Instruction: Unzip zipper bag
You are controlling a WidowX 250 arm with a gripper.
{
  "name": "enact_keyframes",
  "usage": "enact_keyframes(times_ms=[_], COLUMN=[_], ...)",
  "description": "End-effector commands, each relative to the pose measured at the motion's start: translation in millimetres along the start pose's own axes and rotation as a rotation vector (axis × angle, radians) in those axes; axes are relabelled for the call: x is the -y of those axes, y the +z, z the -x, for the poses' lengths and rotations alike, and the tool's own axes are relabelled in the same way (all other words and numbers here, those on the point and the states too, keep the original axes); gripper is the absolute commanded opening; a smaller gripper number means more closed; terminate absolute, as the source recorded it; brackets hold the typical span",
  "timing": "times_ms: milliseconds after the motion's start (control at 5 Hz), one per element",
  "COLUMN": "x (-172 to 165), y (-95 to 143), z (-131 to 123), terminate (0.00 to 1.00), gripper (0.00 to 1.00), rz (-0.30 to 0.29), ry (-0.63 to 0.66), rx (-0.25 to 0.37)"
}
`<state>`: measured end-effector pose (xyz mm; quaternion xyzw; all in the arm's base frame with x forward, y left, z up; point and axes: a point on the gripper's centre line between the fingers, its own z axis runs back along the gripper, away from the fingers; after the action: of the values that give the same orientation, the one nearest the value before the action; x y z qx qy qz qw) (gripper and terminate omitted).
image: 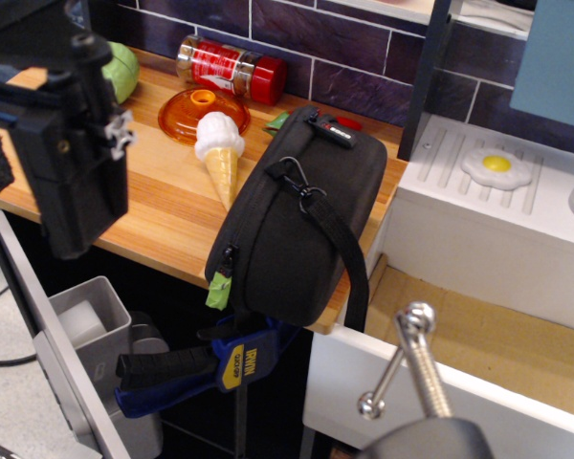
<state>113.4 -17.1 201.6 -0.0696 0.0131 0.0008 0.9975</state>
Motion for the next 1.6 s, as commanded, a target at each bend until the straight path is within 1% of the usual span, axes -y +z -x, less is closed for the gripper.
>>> enact_keyframes(times_ms=[0,200,400,600,800,1000,1200,1400], x=[0,-3,-11,-18,-14,-11,-13,-15], y=[0,-29,-55,-81,-95,-103,-111,-120], z=[0,-18,-31,-45,-59,-73,-84,-93], terminate=[0.00,0.00,0.00,0.00,0.00,0.00,0.00,0.00], gripper=[1.00,1.00,1.00,1.00,1.00,1.00,1.00,1.00], rz=[0.000,-0.033,-0.065,-0.097,-0.128,-0.139,-0.163,-0.188], ry=[0.000,0.059,0.103,0.111,0.127,0.160,0.184,0.186], rx=[0.000,0.030,0.078,0.111,0.148,0.146,0.149,0.166])
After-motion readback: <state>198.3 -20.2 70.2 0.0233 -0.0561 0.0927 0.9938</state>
